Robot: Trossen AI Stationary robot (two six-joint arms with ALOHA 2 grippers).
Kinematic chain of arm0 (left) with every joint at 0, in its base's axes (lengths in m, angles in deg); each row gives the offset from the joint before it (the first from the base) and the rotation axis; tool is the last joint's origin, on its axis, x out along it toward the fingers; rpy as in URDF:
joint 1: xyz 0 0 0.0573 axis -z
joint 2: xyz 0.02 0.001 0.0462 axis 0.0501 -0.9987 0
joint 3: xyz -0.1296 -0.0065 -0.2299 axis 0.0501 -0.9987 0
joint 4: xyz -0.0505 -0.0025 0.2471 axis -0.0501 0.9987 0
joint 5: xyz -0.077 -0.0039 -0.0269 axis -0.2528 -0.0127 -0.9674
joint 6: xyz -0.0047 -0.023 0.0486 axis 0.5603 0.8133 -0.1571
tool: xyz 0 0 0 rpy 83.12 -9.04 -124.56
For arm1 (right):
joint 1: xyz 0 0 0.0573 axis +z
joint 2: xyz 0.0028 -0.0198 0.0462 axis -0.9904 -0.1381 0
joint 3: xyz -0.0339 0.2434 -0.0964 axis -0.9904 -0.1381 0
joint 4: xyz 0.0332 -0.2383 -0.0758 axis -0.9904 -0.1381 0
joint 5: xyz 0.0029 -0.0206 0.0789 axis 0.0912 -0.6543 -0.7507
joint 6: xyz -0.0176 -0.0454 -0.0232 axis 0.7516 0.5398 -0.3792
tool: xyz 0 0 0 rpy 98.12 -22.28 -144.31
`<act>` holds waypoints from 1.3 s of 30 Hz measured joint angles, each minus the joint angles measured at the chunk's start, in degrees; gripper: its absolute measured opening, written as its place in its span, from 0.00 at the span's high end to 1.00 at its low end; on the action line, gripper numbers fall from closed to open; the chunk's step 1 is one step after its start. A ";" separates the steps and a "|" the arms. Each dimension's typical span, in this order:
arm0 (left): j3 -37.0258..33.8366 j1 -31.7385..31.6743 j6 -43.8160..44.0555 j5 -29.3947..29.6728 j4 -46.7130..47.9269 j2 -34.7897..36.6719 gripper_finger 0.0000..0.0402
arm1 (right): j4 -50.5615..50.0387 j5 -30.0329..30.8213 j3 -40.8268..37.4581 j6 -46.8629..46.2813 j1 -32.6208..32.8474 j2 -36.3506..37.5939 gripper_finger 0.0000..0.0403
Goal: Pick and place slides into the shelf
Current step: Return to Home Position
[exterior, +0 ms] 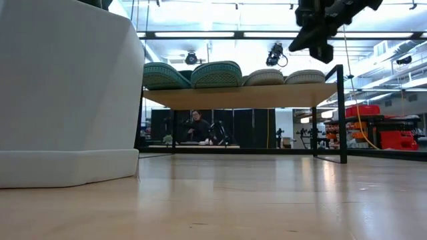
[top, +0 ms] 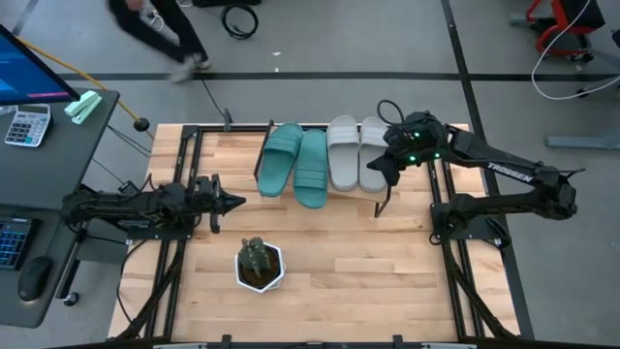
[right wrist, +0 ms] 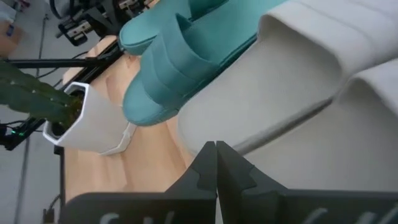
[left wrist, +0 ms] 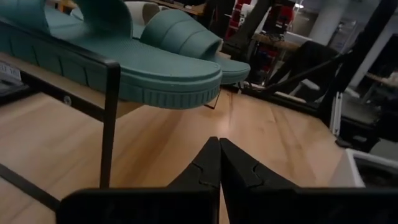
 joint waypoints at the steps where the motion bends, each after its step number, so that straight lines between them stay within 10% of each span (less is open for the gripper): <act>1: 0.00 0.00 0.98 0.00 0.04 -0.03 0.98 | -0.83 0.45 0.00 0.60 -0.05 0.98 1.00; 26: -0.04 0.00 3.04 0.20 -0.29 -0.11 0.90 | 3.22 15.82 -23.76 -11.32 0.46 47.73 1.00; 39: -0.04 0.00 3.05 0.22 -0.42 -0.11 0.91 | 38.93 16.46 -43.47 -17.30 0.46 55.65 1.00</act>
